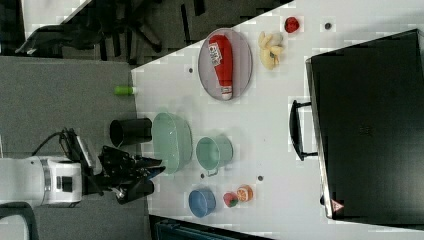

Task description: Flap open oven.

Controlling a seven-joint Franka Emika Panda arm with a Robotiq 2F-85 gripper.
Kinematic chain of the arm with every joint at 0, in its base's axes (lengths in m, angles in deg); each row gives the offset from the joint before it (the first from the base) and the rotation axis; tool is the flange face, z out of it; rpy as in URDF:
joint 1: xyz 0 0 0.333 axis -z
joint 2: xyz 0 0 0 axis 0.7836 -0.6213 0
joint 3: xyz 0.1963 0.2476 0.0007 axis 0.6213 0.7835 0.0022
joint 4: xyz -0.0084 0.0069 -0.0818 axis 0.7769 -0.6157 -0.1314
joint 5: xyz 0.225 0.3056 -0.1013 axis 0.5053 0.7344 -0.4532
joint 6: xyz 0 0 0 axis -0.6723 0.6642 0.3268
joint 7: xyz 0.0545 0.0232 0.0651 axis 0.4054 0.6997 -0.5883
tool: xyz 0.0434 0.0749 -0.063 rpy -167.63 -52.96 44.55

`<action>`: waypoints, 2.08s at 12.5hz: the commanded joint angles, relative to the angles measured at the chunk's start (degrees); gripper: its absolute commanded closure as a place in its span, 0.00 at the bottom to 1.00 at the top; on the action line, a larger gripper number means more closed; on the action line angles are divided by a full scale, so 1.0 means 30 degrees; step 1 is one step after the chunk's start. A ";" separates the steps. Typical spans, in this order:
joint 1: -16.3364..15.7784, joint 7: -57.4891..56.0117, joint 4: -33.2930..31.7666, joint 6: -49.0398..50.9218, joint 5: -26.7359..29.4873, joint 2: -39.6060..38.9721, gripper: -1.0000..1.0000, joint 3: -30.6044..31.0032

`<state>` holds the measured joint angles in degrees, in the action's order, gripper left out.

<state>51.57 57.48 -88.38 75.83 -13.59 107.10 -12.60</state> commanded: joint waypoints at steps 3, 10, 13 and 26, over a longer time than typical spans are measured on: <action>0.0588 -0.9345 -0.1736 -0.1198 -0.2624 0.0514 0.82 -0.1738; 0.0847 -1.7039 -0.4135 -0.7904 -0.4903 -0.0398 0.82 -0.4755; 0.0865 -1.8269 -0.4401 -1.0000 -0.4901 -0.2097 0.82 -0.5838; 0.1051 -1.8853 -0.4487 -1.5224 -0.4387 -0.8326 0.82 -0.6577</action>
<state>54.85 3.25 -102.37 31.89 -27.88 82.14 -32.63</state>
